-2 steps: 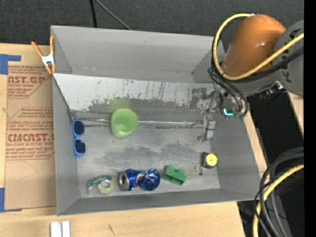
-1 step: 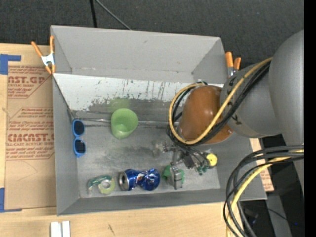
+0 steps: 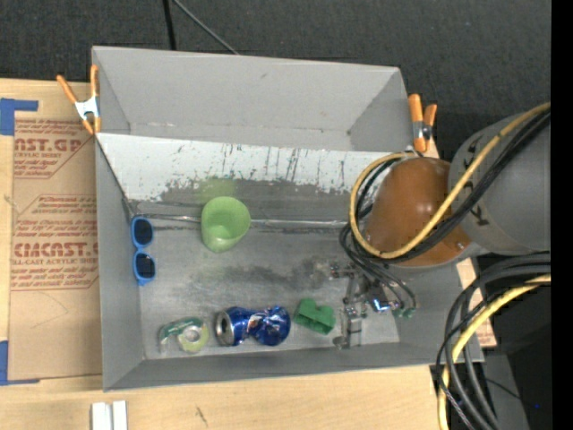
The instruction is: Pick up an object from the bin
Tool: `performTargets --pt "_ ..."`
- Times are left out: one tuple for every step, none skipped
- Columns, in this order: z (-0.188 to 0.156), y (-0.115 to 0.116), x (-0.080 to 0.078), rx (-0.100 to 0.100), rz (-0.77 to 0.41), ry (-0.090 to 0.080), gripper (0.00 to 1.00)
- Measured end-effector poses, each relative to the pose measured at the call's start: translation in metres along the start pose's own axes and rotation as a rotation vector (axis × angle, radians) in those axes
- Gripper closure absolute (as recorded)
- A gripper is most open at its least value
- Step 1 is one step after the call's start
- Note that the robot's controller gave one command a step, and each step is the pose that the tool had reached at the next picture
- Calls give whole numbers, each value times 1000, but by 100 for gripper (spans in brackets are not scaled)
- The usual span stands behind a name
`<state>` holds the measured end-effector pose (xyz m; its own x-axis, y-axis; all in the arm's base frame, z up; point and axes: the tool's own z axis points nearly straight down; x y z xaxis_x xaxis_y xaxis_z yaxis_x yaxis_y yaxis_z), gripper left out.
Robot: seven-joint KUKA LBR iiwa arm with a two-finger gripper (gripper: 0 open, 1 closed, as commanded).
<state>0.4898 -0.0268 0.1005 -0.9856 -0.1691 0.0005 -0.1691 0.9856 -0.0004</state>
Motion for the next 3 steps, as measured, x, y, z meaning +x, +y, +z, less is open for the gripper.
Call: performTargets --pt "1 27 -7 -2 71 -1 0" --pt "32 0 1 0 73 -3 0" --pt "30 31 3 -1 224 -6 0"
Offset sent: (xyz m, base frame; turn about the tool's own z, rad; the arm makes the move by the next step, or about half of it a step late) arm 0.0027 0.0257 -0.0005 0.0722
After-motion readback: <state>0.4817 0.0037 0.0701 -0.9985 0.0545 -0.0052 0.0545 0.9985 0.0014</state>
